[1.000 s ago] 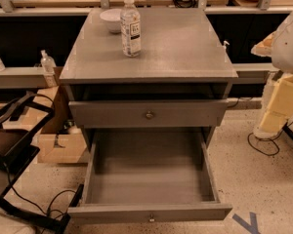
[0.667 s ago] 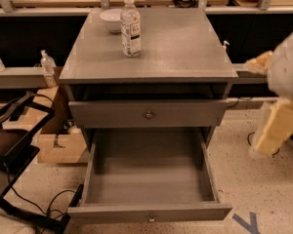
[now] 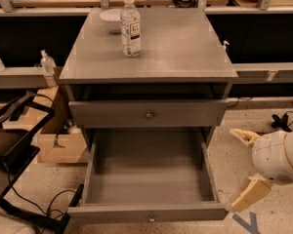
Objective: Close middle drawer
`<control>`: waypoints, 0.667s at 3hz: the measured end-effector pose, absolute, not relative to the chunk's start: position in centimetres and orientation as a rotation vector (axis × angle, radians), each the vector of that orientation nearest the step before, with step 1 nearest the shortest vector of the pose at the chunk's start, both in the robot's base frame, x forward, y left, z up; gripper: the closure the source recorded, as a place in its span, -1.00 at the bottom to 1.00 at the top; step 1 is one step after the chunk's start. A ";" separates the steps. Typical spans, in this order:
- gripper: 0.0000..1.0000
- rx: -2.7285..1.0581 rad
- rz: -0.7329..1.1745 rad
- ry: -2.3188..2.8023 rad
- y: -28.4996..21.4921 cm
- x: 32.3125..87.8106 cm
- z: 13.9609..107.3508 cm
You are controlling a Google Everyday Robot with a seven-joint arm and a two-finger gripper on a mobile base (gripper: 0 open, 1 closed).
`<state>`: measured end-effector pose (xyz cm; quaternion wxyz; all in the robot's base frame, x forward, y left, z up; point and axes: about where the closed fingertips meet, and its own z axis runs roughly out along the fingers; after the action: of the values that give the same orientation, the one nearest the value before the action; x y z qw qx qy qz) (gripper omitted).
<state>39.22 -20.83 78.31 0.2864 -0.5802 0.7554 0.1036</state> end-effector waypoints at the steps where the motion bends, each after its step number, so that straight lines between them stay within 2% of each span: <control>1: -1.00 -1.398 0.274 2.008 -21.4 41.7 72.0; 2: -1.00 -1.391 0.233 2.002 -21.6 42.4 72.8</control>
Offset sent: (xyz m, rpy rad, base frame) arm 0.0148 -0.0019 -0.0484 0.0648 -0.0312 -0.0583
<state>42.40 -21.64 72.82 0.3397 -0.5342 0.7689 0.0896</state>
